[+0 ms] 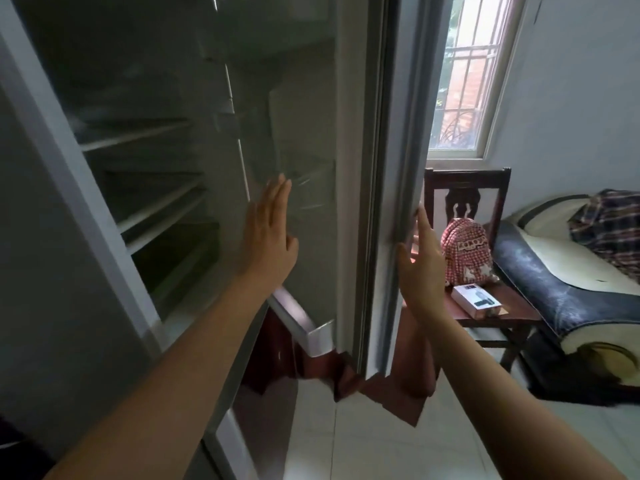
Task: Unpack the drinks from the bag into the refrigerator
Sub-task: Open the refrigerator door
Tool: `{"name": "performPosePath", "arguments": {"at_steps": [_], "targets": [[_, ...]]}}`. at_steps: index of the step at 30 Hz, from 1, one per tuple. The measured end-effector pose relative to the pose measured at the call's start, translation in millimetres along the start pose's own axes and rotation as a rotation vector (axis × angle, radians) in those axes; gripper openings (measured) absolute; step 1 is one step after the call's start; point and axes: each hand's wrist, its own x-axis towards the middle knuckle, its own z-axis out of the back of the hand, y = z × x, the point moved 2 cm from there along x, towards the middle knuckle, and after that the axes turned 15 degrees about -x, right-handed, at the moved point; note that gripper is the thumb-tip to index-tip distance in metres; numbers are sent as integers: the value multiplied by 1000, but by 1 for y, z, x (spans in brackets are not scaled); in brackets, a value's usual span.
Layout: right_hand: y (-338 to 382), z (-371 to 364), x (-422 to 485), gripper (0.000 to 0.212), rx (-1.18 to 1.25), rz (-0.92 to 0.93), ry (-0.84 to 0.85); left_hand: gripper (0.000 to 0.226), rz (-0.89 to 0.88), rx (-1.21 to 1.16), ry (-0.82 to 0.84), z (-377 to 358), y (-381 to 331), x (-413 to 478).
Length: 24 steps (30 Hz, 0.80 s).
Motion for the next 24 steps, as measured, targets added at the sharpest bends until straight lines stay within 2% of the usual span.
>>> {"name": "performPosePath", "arguments": {"at_steps": [9, 17, 20, 24], "targets": [[-46, -4, 52, 65, -96, 13, -51, 60, -322, 45, -148, -50, -4, 44], [-74, -11, 82, 63, -257, 205, -119, 43, -384, 79, -203, -96, -18, 77], [-87, -17, 96, 57, -299, 276, -68, 41, -387, 64, -184, -109, -25, 90], [-108, -23, 117, 62, -356, 282, 25, 39, -351, 53, -172, -130, -37, 106]]}}
